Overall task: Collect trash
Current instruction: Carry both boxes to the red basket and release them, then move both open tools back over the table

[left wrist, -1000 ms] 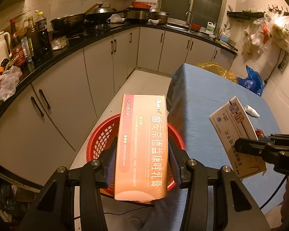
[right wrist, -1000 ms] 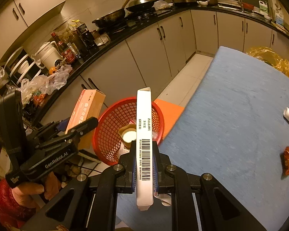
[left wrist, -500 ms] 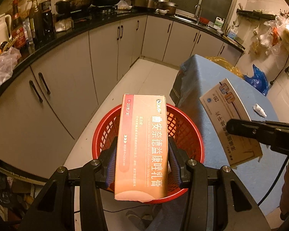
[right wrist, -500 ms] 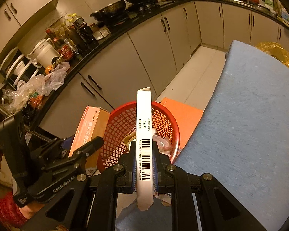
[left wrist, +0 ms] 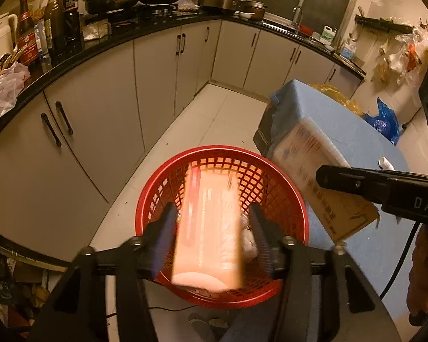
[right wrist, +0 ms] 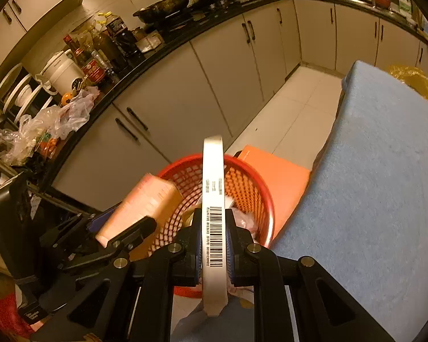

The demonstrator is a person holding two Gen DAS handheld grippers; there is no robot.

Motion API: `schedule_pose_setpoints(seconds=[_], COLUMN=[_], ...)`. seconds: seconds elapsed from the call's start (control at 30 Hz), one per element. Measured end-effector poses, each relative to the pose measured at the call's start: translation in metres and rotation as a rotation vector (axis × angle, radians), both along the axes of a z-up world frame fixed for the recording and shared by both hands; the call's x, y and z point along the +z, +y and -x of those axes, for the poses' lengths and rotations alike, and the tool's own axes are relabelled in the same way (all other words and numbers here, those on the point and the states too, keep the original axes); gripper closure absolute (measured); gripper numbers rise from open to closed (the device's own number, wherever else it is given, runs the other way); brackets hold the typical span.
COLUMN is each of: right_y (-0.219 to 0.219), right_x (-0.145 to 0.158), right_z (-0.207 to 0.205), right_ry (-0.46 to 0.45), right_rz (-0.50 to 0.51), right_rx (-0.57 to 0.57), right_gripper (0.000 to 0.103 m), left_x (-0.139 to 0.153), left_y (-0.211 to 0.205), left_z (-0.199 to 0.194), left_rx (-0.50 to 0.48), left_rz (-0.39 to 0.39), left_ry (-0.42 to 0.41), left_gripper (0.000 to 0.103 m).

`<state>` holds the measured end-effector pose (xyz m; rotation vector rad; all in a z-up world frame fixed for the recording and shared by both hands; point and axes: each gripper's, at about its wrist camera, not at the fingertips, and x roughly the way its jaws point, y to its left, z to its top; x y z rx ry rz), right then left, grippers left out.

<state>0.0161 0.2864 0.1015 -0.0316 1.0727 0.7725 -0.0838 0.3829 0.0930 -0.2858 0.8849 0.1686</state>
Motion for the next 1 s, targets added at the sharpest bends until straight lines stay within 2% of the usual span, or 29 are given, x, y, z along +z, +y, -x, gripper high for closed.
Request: schedule_pose_setpoints(seconds=[0.03, 0.1, 0.47, 1.0], right_y=[-0.002, -0.006, -0.034, -0.106], right_x=[0.002, 0.006, 0.013, 0.015], right_z=[-0.002, -0.004, 0.003, 0.023], right_ry=[-0.001, -0.008, -0.005, 0.000], right_rz=[-0.012, -0.019, -0.046, -0.051], right_rx=[-0.007, -0.024, -0.076, -0.149], right_gripper=[0.077, 0.076, 0.074, 0.064], left_x=[0.001, 0.004, 0.016, 0.026], left_y=[0.000, 0.000, -0.007, -0.065], left_z=[0.000, 0.002, 0.004, 0.008], left_rx=[0.000, 0.008, 0.020, -0.047], left_rz=[0.007, 0.006, -0.009, -0.054], left_ry=[-0.007, -0.021, -0.031, -0.034], left_gripper=[0.038, 0.035, 0.035, 0.035])
